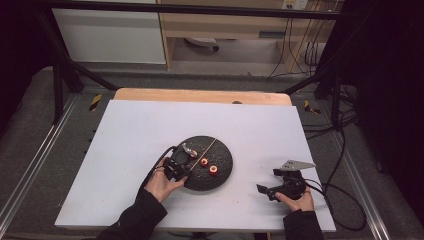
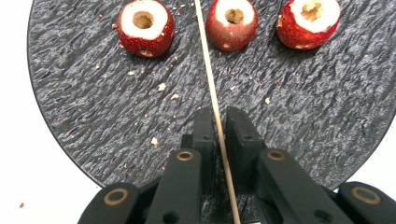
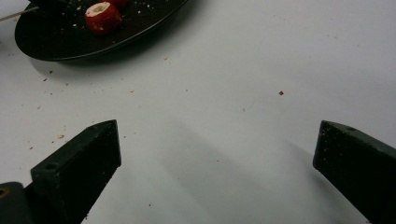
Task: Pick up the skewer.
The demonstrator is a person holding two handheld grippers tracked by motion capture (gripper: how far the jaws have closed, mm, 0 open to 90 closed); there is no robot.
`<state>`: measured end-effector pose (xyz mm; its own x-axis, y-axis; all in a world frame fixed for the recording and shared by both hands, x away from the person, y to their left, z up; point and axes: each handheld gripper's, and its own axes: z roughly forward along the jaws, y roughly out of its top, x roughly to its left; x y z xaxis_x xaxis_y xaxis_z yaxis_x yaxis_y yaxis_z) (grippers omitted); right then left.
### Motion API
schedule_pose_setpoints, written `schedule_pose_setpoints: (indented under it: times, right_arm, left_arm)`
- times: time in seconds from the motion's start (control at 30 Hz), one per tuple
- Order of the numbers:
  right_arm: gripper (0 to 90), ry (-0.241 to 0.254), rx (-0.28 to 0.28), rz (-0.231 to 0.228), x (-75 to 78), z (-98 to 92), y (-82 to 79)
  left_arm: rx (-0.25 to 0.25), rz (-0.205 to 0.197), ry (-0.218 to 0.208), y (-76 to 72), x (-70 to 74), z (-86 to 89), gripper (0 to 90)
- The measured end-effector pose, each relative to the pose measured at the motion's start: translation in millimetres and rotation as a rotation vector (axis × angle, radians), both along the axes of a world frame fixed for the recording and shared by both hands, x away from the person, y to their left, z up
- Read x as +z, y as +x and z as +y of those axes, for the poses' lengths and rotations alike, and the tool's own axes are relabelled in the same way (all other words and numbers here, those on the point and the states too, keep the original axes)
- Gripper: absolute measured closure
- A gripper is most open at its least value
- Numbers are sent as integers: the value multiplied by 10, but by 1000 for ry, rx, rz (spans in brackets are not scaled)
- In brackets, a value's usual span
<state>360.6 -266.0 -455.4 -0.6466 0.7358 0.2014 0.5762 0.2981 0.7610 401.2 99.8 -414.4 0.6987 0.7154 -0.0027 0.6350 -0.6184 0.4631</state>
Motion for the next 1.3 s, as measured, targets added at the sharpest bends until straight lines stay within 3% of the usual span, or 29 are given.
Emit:
schedule_pose_setpoints:
  times: [0.23, 0.53, 0.87, 1.3]
  right_arm:
    - [15, 1, 0, 2, 0, 1, -1]
    - [14, -3, 2, 2, 0, -1, 0]
    - [14, 0, -2, 2, 3, 0, -4]
    - [15, -1, -6, 3, 12, 3, -8]
  left_arm:
    - [6, -4, 8, -6, -5, -18, 873]
    - [17, -26, -28, -36, 20, 18, 884]
    - [1, -112, -111, -133, 122, 218, 885]
    - [-40, -135, -202, -271, 143, 482, 886]
